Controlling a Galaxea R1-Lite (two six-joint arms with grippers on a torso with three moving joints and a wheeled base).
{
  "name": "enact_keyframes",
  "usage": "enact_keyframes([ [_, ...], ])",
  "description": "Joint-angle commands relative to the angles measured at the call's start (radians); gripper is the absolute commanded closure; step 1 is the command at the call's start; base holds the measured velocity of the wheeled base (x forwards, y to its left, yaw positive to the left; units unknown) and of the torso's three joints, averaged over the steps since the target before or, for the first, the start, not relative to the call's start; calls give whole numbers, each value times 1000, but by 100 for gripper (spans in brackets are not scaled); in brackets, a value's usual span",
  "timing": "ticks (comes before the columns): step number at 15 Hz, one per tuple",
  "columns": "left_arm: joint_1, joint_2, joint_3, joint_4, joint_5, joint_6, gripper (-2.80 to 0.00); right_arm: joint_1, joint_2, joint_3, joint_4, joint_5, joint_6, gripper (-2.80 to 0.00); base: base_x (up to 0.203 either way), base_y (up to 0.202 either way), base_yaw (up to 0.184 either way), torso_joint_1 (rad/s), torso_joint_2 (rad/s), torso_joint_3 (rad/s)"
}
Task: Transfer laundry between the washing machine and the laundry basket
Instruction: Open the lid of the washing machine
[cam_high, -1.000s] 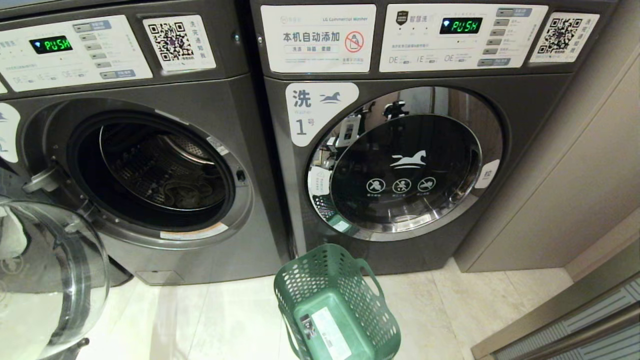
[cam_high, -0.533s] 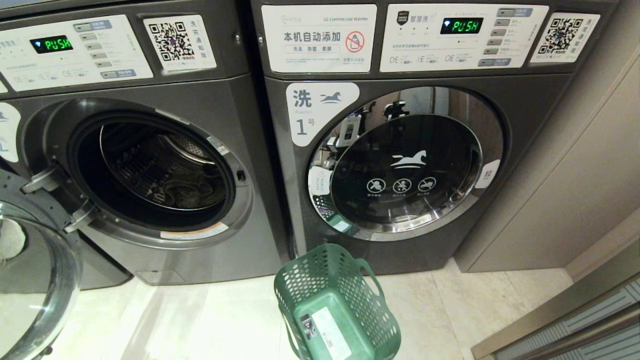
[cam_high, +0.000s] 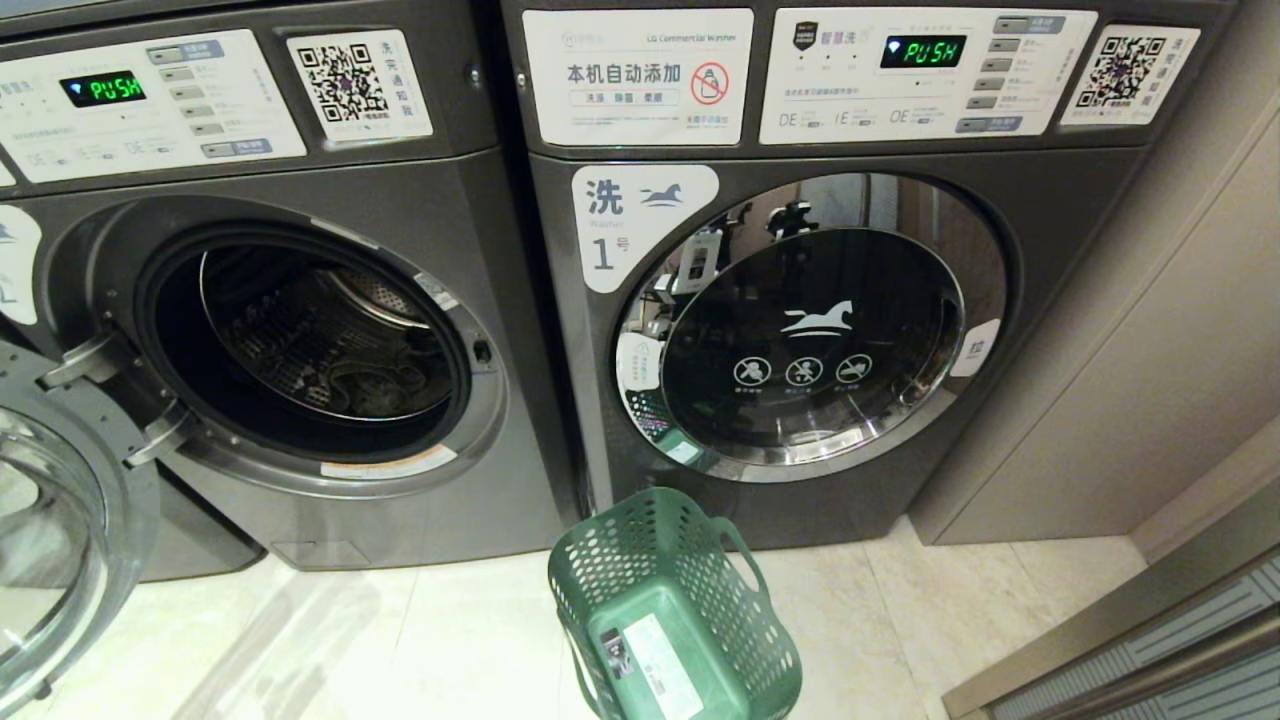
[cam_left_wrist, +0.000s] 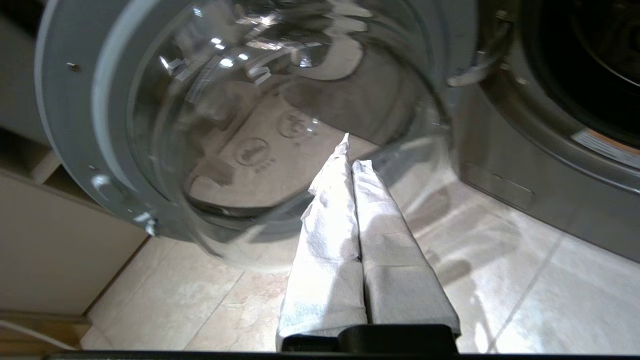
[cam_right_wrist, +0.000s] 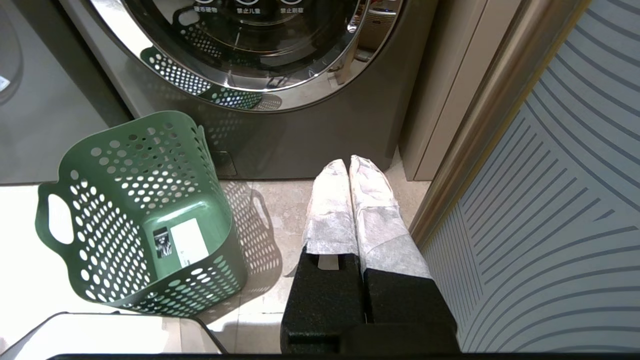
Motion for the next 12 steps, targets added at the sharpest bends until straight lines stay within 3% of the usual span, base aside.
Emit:
enact_keyframes([
  [1, -50, -72, 47, 1, -3, 1, 0, 0, 1, 0, 0, 1, 0, 0, 0, 0, 0, 0, 0, 0],
  [5, -112, -107, 43, 34, -7, -3, 0, 0, 1, 0, 0, 1, 0, 0, 0, 0, 0, 0, 0, 0],
  [7, -193, -140, 63, 29, -31, -15, 0, 2, 1, 0, 0, 1, 0, 0, 0, 0, 0, 0, 0, 0],
  [9, -321, -192, 128, 28, -59, -22, 0, 0, 1, 0, 0, 1, 0, 0, 0, 0, 0, 0, 0, 0],
  [12, -600, -286, 249, 35, -59, -43, 0, 0, 1, -1, 0, 1, 0, 0, 0, 0, 0, 0, 0, 0],
])
